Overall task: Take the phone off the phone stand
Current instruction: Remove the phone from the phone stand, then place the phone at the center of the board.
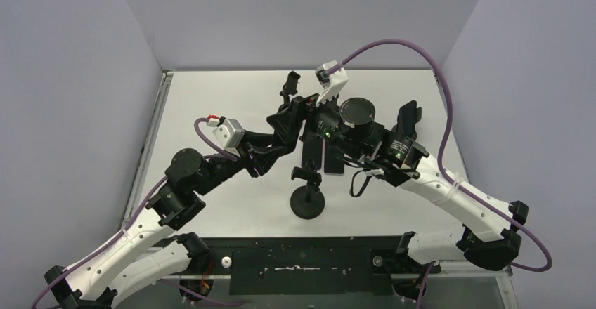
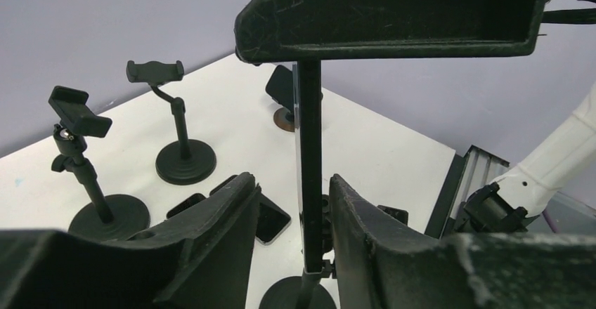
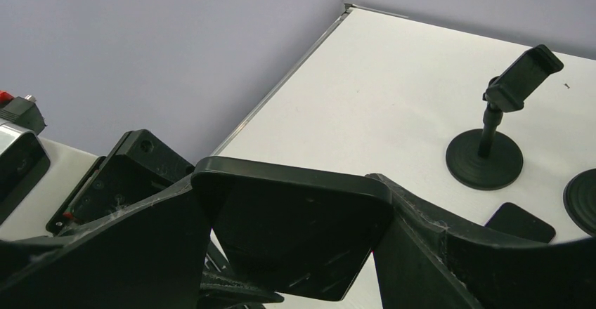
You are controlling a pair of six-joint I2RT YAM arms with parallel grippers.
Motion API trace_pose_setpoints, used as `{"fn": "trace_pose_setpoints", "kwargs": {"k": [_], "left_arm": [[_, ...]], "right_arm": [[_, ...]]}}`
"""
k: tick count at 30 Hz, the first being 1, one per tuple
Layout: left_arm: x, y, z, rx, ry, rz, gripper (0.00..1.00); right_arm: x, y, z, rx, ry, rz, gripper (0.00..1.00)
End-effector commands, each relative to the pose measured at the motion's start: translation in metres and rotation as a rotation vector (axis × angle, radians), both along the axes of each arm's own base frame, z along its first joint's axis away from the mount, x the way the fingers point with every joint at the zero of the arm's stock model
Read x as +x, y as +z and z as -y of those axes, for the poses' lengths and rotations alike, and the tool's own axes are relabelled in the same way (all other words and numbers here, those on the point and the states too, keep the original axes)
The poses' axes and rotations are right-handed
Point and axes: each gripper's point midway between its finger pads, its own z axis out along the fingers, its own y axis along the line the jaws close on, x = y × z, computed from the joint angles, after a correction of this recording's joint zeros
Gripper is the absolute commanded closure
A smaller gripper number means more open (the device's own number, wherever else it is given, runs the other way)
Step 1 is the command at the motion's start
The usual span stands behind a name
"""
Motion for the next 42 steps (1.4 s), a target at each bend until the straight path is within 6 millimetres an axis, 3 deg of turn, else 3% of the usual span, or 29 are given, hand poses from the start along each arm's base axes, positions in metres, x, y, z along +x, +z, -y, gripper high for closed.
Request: {"fn": "trace_pose_setpoints", "kwargs": {"k": [1,6,9,11,13,14,16,19,20,24,29,35,38,42], "left_arm": [[-0.001,0.026,0.002,-0.068,-0.012,0.058,0.65],[0.007,0.022,0.004,-0.085,0.008,0.040,0.69],[0.010,0.019,0.004,-0.110,0.025,0.030,0.83],[0.011,0.016,0.005,-0.119,0.023,0.021,1.00],[0.011,0.013,0.006,-0.123,0.023,0.010,1.00],[0.012,0.011,0.006,-0.129,0.023,0.003,1.00],[0.013,0.005,0.005,-0.142,0.033,-0.020,1.00],[0.022,-0.003,-0.003,-0.157,0.100,-0.056,1.00],[0.025,-0.007,-0.006,-0.154,0.123,-0.070,1.00],[0.041,-0.028,-0.022,-0.132,0.256,-0.141,1.00],[0.058,-0.071,-0.037,-0.072,0.379,-0.283,1.00],[0.078,-0.141,-0.035,-0.058,0.369,-0.580,1.00],[0.082,-0.170,-0.024,-0.050,0.304,-0.712,1.00],[0.090,-0.194,-0.012,-0.005,0.281,-0.801,1.00]], "right_arm": [[0.002,0.038,0.000,0.104,-0.002,0.058,1.00],[0.000,0.032,-0.001,0.097,0.007,0.052,1.00],[-0.001,0.027,-0.001,0.096,0.011,0.051,1.00],[-0.002,0.026,0.000,0.094,0.014,0.052,0.97],[-0.004,0.025,0.000,0.091,0.023,0.056,0.90],[-0.004,0.025,0.000,0.089,0.028,0.059,0.78],[-0.005,0.025,0.001,0.088,0.031,0.064,0.41],[-0.002,0.024,0.008,0.078,-0.004,0.063,0.08],[0.000,0.023,0.012,0.070,-0.023,0.065,0.01],[0.002,0.027,0.034,0.050,-0.087,0.091,0.00],[-0.005,0.027,0.069,0.035,-0.148,0.150,0.00],[-0.009,0.003,0.099,0.011,-0.219,0.148,0.00],[-0.011,-0.002,0.113,0.013,-0.253,0.145,0.00],[-0.014,-0.006,0.124,0.017,-0.270,0.143,0.00]]}}
